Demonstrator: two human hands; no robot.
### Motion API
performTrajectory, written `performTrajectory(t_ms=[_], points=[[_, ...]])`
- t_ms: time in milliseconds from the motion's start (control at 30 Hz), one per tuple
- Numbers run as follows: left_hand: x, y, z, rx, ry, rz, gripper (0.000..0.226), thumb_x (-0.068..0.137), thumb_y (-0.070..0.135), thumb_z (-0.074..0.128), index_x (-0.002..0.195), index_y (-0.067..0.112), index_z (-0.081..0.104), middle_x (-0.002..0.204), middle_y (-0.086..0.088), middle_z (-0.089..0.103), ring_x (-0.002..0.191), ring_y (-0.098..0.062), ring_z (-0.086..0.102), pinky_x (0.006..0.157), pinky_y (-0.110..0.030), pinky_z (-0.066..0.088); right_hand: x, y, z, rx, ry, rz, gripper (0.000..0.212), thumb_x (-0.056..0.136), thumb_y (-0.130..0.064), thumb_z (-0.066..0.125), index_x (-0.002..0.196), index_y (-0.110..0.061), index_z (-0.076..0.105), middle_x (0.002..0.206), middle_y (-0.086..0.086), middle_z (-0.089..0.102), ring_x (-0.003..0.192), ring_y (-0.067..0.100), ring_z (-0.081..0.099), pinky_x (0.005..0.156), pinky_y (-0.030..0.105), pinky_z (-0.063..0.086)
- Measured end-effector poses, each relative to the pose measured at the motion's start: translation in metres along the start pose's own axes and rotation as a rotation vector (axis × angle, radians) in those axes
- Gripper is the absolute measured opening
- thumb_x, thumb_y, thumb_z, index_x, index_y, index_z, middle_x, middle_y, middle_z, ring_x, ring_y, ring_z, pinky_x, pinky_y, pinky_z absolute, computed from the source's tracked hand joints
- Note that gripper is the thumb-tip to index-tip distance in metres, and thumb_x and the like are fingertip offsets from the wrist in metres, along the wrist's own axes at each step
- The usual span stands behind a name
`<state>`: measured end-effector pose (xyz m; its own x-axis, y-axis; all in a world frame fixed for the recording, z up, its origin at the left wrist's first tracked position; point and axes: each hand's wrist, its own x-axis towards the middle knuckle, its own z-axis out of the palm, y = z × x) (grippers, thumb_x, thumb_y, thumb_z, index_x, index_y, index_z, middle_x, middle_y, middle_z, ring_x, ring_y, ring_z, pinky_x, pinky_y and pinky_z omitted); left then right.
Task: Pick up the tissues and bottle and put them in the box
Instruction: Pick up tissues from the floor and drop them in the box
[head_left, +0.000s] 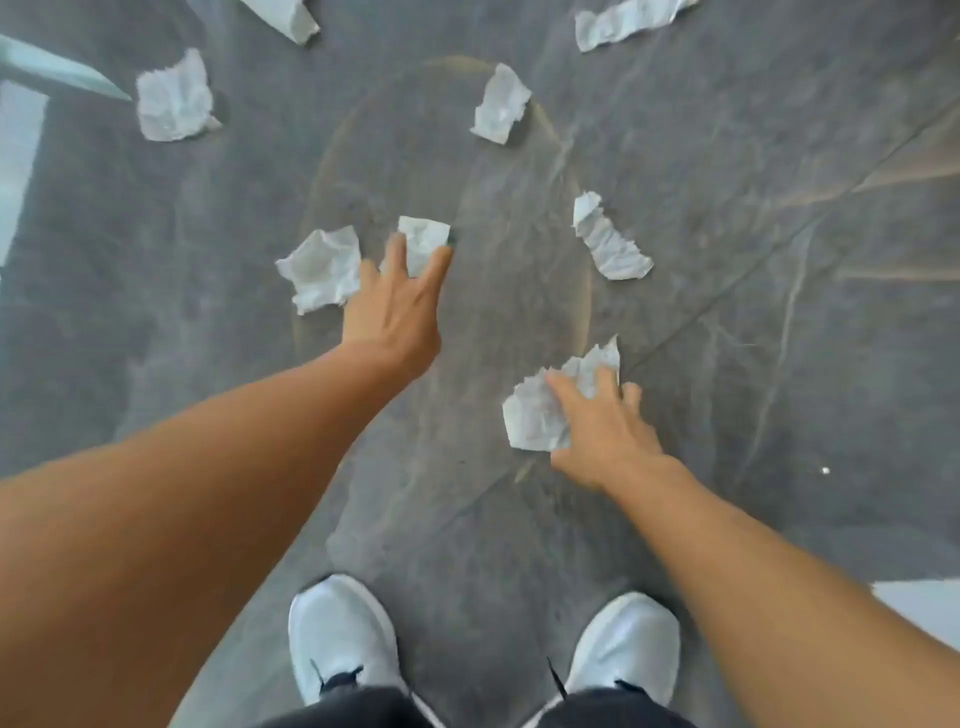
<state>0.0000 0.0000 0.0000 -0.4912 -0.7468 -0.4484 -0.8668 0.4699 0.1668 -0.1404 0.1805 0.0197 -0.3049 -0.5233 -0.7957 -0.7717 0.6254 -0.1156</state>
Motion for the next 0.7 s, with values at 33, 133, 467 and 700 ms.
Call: performTrajectory(t_ms=[33, 133, 467, 700], points=[[0.011, 0.000, 0.005, 0.051, 0.013, 0.001, 0.081, 0.073, 0.004, 0.055, 0.139, 0.038, 0.021, 0.151, -0.012, 0.011, 0.122, -0.043, 0.031, 0.071, -0.043, 0.044, 0.005, 0.002, 0.008, -0.010, 0.063, -0.013, 0.071, 0.080, -0.026, 0.061, 0.139, -0.044, 0.024, 0.143, 0.007, 0.015, 0.122, 0.036, 0.026, 0.085, 0.048, 0.051], [0.031, -0.001, 0.021, 0.073, 0.054, 0.014, 0.064, 0.071, -0.001, 0.056, 0.126, 0.027, 0.037, 0.139, -0.017, 0.026, 0.112, -0.042, 0.035, 0.076, -0.047, 0.048, 0.018, 0.010, 0.034, 0.002, 0.274, -0.030, 0.043, 0.082, -0.014, 0.058, 0.120, -0.031, 0.046, 0.127, 0.009, 0.033, 0.112, 0.033, 0.036, 0.067, 0.037, 0.049], [-0.051, 0.073, -0.020, 0.142, -0.248, 0.140, 0.020, 0.073, 0.005, 0.047, 0.089, 0.014, 0.056, 0.097, -0.009, 0.048, 0.086, -0.033, 0.051, 0.064, -0.039, 0.043, -0.074, 0.050, -0.014, 0.287, 0.386, 0.050, 0.018, 0.081, 0.001, 0.052, 0.092, -0.012, 0.055, 0.105, 0.010, 0.047, 0.095, 0.031, 0.047, 0.060, 0.034, 0.031], [-0.193, 0.233, -0.086, 0.144, -0.382, 0.380, 0.018, 0.074, 0.006, 0.047, 0.083, 0.019, 0.055, 0.092, -0.005, 0.049, 0.081, -0.031, 0.055, 0.062, -0.036, 0.046, -0.259, 0.141, -0.060, 0.517, 0.420, 0.309, 0.020, 0.077, 0.003, 0.051, 0.089, -0.011, 0.057, 0.103, 0.011, 0.048, 0.093, 0.034, 0.051, 0.062, 0.035, 0.035]])
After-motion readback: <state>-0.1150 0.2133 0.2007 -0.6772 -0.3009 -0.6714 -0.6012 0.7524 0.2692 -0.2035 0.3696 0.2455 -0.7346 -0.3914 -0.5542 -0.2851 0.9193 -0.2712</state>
